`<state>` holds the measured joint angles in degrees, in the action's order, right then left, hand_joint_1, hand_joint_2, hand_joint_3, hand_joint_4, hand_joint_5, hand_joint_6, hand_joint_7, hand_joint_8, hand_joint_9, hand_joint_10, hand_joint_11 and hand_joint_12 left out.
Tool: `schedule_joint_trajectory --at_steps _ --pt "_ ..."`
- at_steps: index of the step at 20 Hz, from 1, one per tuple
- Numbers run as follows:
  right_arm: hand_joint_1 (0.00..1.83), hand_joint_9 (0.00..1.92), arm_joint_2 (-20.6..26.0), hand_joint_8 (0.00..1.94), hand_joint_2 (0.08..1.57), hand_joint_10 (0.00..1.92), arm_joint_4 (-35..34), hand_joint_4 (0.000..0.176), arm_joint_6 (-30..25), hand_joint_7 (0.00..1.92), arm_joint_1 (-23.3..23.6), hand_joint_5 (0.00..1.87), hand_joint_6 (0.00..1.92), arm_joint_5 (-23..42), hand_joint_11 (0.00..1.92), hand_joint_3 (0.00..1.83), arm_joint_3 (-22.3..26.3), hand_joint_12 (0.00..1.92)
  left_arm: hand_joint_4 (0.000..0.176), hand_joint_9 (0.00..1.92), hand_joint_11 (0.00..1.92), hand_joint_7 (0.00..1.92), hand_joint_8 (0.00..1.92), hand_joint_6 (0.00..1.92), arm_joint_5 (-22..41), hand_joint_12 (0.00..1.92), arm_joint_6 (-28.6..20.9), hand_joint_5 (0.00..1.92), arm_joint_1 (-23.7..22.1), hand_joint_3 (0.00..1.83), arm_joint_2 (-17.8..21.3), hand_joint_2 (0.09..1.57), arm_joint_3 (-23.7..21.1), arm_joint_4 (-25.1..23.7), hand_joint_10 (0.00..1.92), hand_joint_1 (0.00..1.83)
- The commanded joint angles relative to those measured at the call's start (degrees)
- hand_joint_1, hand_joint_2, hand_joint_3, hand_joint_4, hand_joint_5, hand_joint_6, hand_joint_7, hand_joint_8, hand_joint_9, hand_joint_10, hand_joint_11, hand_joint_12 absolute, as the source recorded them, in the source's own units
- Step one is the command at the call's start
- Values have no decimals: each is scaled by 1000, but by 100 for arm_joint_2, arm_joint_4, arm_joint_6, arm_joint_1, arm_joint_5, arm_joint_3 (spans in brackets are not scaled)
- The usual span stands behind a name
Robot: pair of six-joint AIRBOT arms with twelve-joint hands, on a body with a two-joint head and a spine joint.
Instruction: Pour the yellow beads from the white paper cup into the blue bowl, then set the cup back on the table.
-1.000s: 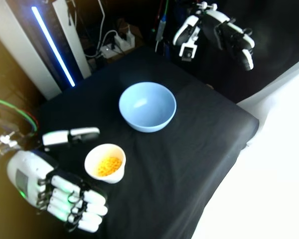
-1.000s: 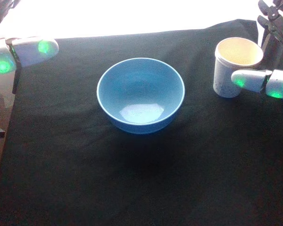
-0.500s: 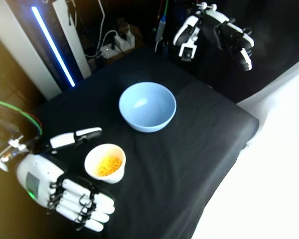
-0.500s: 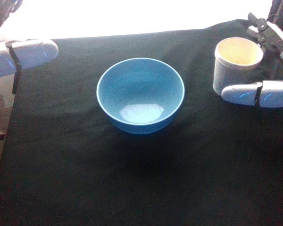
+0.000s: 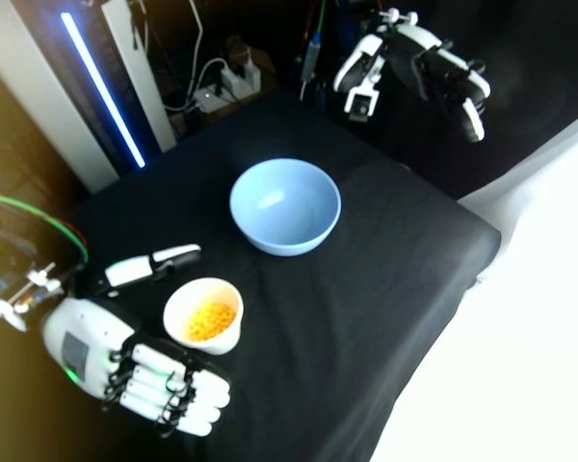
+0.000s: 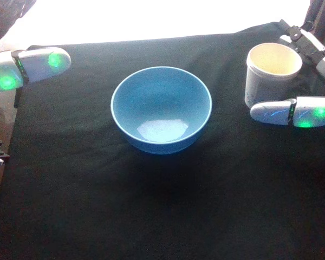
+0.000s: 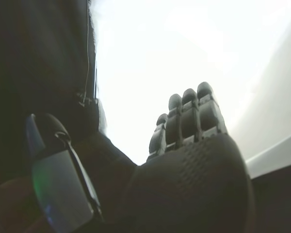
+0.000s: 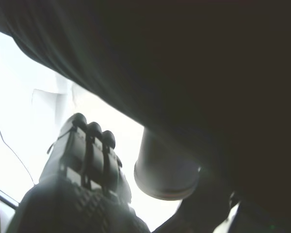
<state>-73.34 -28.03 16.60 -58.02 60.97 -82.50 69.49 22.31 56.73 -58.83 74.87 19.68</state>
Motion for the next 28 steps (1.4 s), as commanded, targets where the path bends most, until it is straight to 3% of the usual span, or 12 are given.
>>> schedule_joint_trajectory --at_steps 1,2,3,8,10,13,14,16,20,24,25,28 --pt "871 162 -4 14 509 8 50 144 -61 244 92 58 13 668 60 0 -47 45 110 176 110 224 8 5 705 45 -75 17 -26 0 -11 699 39 71 5 736" --pt "869 200 -16 6 497 8 53 119 -61 287 96 86 5 661 99 0 -60 83 96 185 121 230 8 3 705 49 -80 15 -24 6 -11 716 39 70 7 731" --pt "869 200 -20 6 497 8 54 119 -61 287 98 86 5 656 99 0 -67 83 96 185 121 230 8 3 704 49 -82 15 -24 6 -11 716 40 70 7 731" --pt "921 258 -104 0 573 4 91 67 -61 293 149 104 0 560 83 4 -150 126 104 197 143 245 8 5 708 57 -87 25 10 2 -20 712 40 70 9 734" --pt "940 293 -124 0 584 0 113 0 -61 336 169 171 2 521 14 0 -176 281 106 196 164 243 6 4 712 65 -88 26 20 0 -29 705 40 73 7 714" --pt "964 361 -128 7 587 7 122 0 -61 435 174 310 8 520 0 1 -183 359 101 195 177 253 8 2 717 69 -91 23 48 0 -44 702 40 93 5 697" --pt "976 401 -130 8 592 9 127 0 -61 480 176 387 12 520 0 1 -185 375 114 199 180 259 10 4 719 69 -92 28 58 0 -52 697 41 101 6 701" --pt "1004 525 -133 2 599 4 130 0 -61 625 179 614 5 520 167 2 -193 370 119 205 189 276 14 10 727 70 -103 46 84 0 -80 694 52 125 7 704" --pt "1180 728 -135 12 829 15 130 0 -61 807 180 831 15 520 586 16 -204 321 128 184 189 279 9 7 762 65 -187 51 141 0 -140 697 83 175 7 718" --pt "1274 938 -133 3 970 8 129 0 -61 978 180 983 2 520 706 0 -204 633 134 171 210 269 2 4 772 73 -204 55 152 0 -146 684 83 179 3 717" --pt "1219 985 -132 1 1001 1 129 0 -61 1033 180 1182 417 520 772 4 -205 536 126 176 217 272 3 4 776 75 -206 55 154 0 -146 687 83 180 5 723" --pt "1199 955 -128 4 1015 2 129 0 -115 1072 180 1215 556 520 611 0 -218 607 133 172 241 265 0 0 776 84 -214 40 169 2 -154 698 83 189 2 735"
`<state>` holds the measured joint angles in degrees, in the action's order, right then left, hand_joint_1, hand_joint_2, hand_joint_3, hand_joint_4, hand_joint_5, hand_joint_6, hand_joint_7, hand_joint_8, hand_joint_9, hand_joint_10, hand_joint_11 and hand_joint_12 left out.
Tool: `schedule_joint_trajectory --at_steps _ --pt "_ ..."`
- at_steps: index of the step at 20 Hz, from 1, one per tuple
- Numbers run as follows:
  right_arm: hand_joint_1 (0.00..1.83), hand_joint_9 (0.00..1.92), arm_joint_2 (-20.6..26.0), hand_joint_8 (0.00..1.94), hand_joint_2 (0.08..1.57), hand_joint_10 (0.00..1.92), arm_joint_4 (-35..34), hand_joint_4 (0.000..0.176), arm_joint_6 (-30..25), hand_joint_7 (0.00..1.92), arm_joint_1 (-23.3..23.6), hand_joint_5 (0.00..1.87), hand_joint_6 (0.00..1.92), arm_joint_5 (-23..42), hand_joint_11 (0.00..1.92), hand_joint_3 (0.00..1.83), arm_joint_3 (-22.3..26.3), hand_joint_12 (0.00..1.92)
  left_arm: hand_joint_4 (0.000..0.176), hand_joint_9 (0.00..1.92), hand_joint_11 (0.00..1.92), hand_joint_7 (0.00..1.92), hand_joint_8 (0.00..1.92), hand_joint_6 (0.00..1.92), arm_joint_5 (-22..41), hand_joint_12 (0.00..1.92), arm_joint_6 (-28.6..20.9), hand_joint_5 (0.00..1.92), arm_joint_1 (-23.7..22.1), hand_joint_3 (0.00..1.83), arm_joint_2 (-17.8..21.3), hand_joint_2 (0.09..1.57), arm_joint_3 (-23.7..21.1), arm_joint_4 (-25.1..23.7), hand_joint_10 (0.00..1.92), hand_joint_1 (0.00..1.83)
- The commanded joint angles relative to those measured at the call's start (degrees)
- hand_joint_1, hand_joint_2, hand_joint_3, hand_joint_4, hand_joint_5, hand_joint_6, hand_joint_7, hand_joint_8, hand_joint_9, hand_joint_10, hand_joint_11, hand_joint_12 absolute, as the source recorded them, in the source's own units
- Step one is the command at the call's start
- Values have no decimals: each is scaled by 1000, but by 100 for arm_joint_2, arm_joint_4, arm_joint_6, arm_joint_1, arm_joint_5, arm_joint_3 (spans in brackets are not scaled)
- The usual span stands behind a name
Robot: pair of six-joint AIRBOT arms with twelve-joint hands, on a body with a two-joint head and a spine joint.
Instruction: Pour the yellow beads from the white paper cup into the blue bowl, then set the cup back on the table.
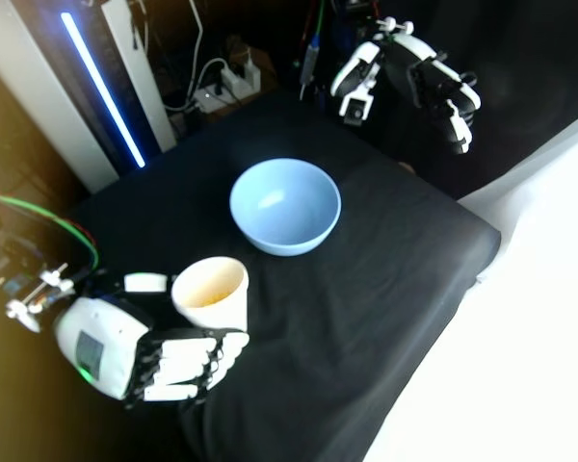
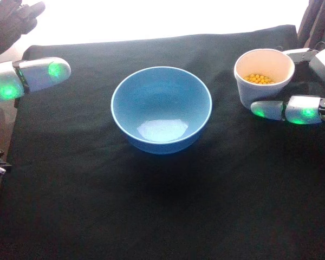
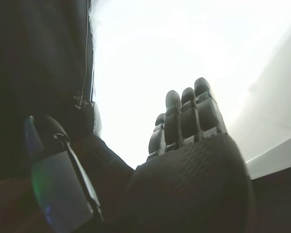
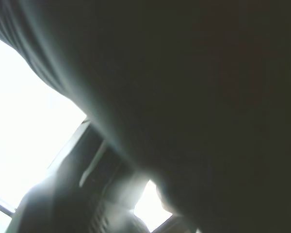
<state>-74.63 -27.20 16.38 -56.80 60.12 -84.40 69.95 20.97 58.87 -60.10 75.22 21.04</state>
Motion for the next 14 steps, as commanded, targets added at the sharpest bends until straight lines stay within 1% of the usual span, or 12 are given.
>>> schedule_joint_trajectory --at_steps 1,3,4,5,6,7,8,9,10,11,12,14 --pt "1201 947 5 1 1005 2 45 0 -111 1075 58 1243 511 606 545 1 -31 711 139 162 234 254 0 0 730 81 -87 34 -39 4 -31 703 48 57 0 734" --pt "1183 906 8 0 1006 0 44 0 -148 1095 58 1253 500 606 393 0 -45 898 147 150 210 249 0 0 733 70 -91 28 -22 3 -35 704 48 67 0 731" --pt "1192 936 8 0 1016 4 44 0 -171 1099 58 1219 555 607 458 1 -57 902 151 148 206 257 3 0 738 68 -92 26 -15 4 -37 707 48 73 0 725" --pt "1247 1029 8 352 1021 14 44 0 -205 1218 58 1200 658 608 643 0 -76 835 152 161 210 246 0 3 740 69 -94 33 -12 4 -42 707 48 78 5 720" --pt "1242 1046 8 663 1056 5 50 7 -233 1111 58 1119 814 608 697 7 -92 755 150 158 209 244 0 2 740 69 -94 32 -11 5 -48 710 48 78 4 722" --pt "1228 1069 8 806 1087 5 66 31 -259 1062 58 1039 920 609 748 0 -110 716 148 157 196 248 2 3 740 63 -94 35 -9 6 -55 715 48 78 3 720" --pt "1218 1055 8 884 1105 2 87 35 -324 1038 66 973 999 609 686 3 -138 711 160 170 196 271 10 6 740 63 -94 46 0 3 -64 710 51 84 7 706" --pt "1218 1055 8 884 1105 2 112 35 -411 1038 77 973 999 609 686 3 -173 711 160 170 196 271 10 6 740 63 -95 46 4 3 -70 710 55 88 7 706" --pt "1212 1055 8 952 1114 1 158 41 -492 1006 109 977 981 609 646 0 -210 816 169 162 187 264 5 6 740 59 -95 48 10 2 -72 709 56 95 3 707" --pt "1213 1110 8 894 1120 10 219 21 -498 1015 180 934 1098 609 822 2 -217 675 167 165 186 276 10 4 739 59 -99 46 11 1 -72 708 58 96 4 704" --pt "1146 1128 9 146 1150 3 255 0 -498 1037 224 905 1085 609 964 0 -216 367 172 163 183 284 11 4 739 58 -101 48 12 0 -72 705 58 96 2 708" --pt "1144 1119 54 46 1150 2 300 0 -498 1054 291 905 1083 608 994 0 -213 301 173 149 171 270 3 2 738 53 -101 46 19 0 -72 702 58 97 0 714"
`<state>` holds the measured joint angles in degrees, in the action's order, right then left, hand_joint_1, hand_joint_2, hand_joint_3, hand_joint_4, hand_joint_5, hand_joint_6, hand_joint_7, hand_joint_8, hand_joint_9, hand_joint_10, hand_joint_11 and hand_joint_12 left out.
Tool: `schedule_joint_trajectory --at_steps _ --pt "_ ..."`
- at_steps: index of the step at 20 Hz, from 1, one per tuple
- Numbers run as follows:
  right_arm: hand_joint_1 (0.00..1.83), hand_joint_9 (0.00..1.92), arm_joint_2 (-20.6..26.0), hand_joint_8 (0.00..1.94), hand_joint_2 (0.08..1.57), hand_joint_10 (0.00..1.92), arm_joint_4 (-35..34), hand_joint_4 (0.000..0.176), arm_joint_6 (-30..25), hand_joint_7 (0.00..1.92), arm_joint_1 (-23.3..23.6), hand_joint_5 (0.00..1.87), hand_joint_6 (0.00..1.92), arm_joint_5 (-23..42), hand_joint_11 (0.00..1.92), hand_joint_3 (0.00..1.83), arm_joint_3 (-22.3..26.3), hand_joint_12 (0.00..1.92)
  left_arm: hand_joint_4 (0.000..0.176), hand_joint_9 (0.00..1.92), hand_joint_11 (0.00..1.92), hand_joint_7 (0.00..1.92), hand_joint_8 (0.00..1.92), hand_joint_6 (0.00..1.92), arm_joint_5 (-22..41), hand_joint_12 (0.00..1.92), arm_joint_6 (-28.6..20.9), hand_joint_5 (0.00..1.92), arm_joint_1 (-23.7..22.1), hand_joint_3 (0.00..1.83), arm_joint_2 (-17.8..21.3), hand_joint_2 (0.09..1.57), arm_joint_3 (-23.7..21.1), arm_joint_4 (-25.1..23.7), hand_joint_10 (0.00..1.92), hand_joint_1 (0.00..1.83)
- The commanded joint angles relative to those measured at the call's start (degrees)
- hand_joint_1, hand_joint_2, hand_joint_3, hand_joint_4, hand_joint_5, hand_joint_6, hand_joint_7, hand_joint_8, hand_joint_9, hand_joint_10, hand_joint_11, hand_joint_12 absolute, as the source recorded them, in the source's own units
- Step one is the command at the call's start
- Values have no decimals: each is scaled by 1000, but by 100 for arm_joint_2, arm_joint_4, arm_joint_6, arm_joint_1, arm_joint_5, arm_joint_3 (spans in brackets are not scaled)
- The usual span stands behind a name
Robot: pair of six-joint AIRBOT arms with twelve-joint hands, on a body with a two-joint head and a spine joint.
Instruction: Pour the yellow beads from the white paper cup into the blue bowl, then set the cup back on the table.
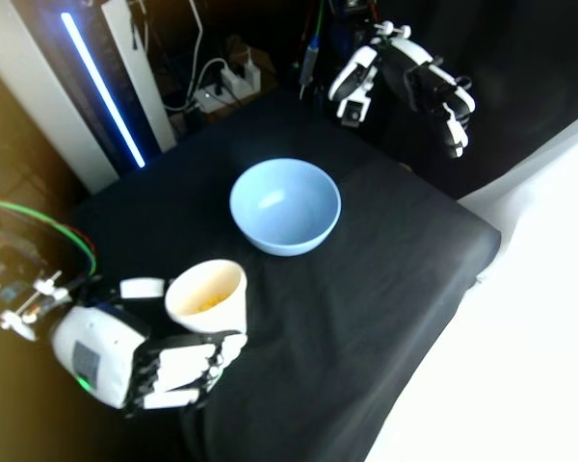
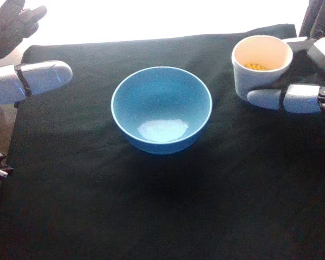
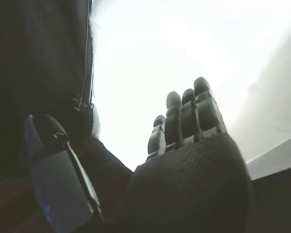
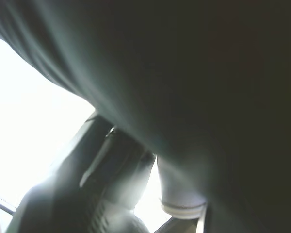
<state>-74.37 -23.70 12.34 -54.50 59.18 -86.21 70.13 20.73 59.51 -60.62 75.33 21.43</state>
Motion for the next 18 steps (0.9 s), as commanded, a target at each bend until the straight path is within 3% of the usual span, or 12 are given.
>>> schedule_joint_trajectory --at_steps 1,4,5,6,7,10,11,17,18 --pt "1145 1141 62 3 1144 1 -47 0 -94 1079 87 915 1068 702 1053 1 -19 187 169 157 177 275 6 0 721 56 -77 41 -32 0 -20 698 48 67 4 706" --pt "1142 1186 195 3 1158 2 7 0 -94 1119 193 890 1107 702 1120 0 27 118 144 184 175 284 7 0 720 54 -77 31 -26 1 -30 705 48 75 13 698" --pt "1225 1212 222 432 1099 3 16 0 -94 1182 213 946 1092 702 1148 0 40 87 146 205 185 293 9 0 720 58 -78 28 -26 2 -30 706 48 77 19 691" --pt "1240 1232 246 571 1086 4 24 0 -94 1169 241 958 1092 702 1173 5 51 73 146 199 180 287 5 0 719 55 -78 29 -24 1 -30 704 48 78 14 694" --pt "1244 1239 269 595 1084 5 34 0 -94 1171 272 953 1101 702 1180 5 53 70 146 202 180 282 3 0 720 54 -78 26 -23 1 -30 705 49 83 14 696" --pt "1243 1251 354 634 1091 3 96 0 -94 1168 366 935 1106 702 1227 0 87 52 117 217 176 284 2 0 720 51 -78 17 -21 0 -30 693 51 87 16 681" --pt "1247 1273 369 614 1081 6 139 0 -94 1186 410 954 1064 702 1241 1 88 49 129 220 165 284 2 0 717 45 -78 16 -20 0 -31 692 51 88 15 691" --pt "1257 1342 409 501 1063 4 464 0 -93 1252 711 986 1007 645 1333 0 85 45 74 246 214 272 0 0 706 61 -78 0 -19 5 -67 715 74 89 17 688" --pt "1262 1349 416 484 1058 2 536 0 -93 1274 753 987 981 600 1349 0 78 38 82 245 209 268 0 0 707 58 -79 1 -19 5 -71 717 77 89 15 689"
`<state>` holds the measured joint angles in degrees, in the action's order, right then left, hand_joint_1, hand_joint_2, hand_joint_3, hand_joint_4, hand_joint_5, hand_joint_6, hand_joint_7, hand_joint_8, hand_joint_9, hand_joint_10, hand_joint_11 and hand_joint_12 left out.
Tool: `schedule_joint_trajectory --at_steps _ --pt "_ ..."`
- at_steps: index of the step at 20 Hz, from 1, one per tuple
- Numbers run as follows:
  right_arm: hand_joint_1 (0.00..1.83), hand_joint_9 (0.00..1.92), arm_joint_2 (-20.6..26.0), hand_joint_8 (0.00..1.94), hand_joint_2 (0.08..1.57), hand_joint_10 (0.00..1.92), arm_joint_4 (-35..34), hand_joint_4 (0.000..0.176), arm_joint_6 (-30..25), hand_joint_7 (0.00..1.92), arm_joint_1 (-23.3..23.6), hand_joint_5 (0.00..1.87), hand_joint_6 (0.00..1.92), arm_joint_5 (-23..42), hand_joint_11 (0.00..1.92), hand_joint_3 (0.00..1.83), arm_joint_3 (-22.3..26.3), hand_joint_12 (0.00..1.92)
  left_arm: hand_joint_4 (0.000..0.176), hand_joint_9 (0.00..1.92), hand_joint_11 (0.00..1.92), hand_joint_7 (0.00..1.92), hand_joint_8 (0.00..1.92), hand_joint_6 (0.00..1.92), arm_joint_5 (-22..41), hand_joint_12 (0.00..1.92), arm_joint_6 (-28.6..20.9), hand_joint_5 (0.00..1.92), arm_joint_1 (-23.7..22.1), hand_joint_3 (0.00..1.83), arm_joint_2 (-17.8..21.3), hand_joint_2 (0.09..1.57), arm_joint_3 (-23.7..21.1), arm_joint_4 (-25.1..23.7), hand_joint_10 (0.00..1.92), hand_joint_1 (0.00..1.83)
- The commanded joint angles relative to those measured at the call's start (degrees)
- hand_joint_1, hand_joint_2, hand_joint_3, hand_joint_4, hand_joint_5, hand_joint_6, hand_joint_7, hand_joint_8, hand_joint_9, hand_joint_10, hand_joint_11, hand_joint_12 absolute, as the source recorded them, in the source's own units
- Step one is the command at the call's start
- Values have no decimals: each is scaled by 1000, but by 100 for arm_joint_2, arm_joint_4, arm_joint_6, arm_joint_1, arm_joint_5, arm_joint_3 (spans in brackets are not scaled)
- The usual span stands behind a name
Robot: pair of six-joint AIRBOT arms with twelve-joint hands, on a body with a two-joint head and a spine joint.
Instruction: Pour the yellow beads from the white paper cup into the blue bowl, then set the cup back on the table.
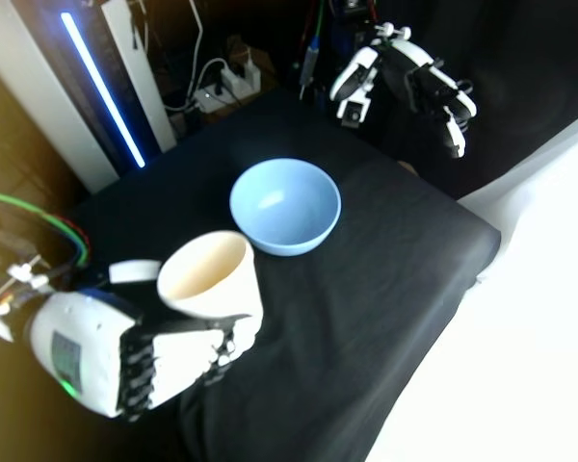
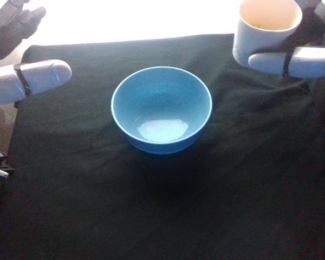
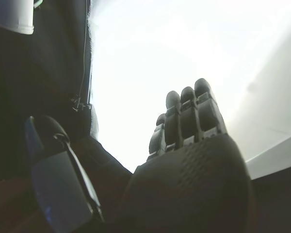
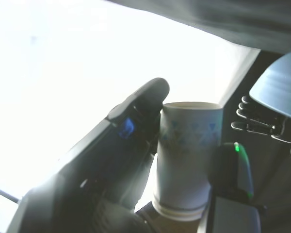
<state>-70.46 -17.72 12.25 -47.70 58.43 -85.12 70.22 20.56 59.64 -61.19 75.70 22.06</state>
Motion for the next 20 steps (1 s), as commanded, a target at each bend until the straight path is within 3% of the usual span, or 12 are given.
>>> schedule_joint_trajectory --at_steps 1,3,4,6,8,12,13,14,15,16,18,20 --pt "1264 1349 33 485 1055 1 -24 0 -84 1279 86 993 965 654 1350 0 -35 34 82 250 212 266 0 0 696 58 -64 1 -32 5 -24 718 49 25 16 695" --pt "1262 1343 47 483 1055 1 138 0 -84 1273 232 1004 960 544 1363 0 -42 38 87 248 214 266 0 0 685 56 -76 0 -34 7 -40 725 67 23 12 701" --pt "1261 1348 51 479 1055 3 283 0 -84 1268 336 1010 963 423 1376 0 -56 42 66 242 214 273 3 0 694 55 -79 0 -33 7 -40 728 68 23 8 708" --pt "1262 1350 56 467 1058 3 585 0 -83 1273 523 994 989 195 1392 1 -104 47 65 226 203 282 6 0 703 47 -84 0 -29 2 -47 721 70 22 1 702" --pt "1264 1363 58 461 1059 8 810 0 -83 1280 605 983 1000 31 1406 1 -136 51 47 229 215 295 9 0 706 50 -84 0 -29 1 -63 722 82 13 2 707" --pt "1258 1353 66 483 1062 4 1460 0 -81 1251 966 1000 1000 -456 1400 2 -197 23 57 215 214 285 2 0 699 45 -104 0 -28 2 -69 723 86 -15 0 706" --pt "1370 1286 66 493 1034 471 1551 0 -81 1201 1001 984 982 -517 1418 10 -212 26 55 212 212 285 2 0 692 44 -104 0 -28 1 -69 720 87 -21 0 700" --pt "1390 1218 65 516 1040 665 1682 0 -81 1175 1059 981 992 -599 1401 3 -242 17 48 211 217 287 3 0 688 45 -104 0 -29 0 -71 720 88 -26 0 695" --pt "1283 1235 65 514 1066 300 1743 0 -80 1208 1089 1003 1013 -642 1384 0 -259 10 27 210 214 293 5 0 688 43 -105 0 -30 7 -75 735 89 -32 0 705" --pt "1262 1279 64 495 1061 118 1847 0 -80 1223 1157 1012 1013 -715 1380 5 -275 7 25 218 218 298 6 0 678 43 -109 0 -31 5 -82 733 91 -53 3 700" --pt "1258 1310 64 479 1063 34 2210 0 -80 1235 1384 1019 1001 -958 1383 0 -302 8 9 223 226 303 6 0 676 45 -120 0 -31 5 -84 736 94 -66 4 686" --pt "1257 1304 64 521 1067 11 2615 0 -80 1207 1622 1010 1027 -1191 1377 3 -313 5 16 215 222 311 8 0 669 42 -140 0 -32 4 -84 737 97 -87 0 694"
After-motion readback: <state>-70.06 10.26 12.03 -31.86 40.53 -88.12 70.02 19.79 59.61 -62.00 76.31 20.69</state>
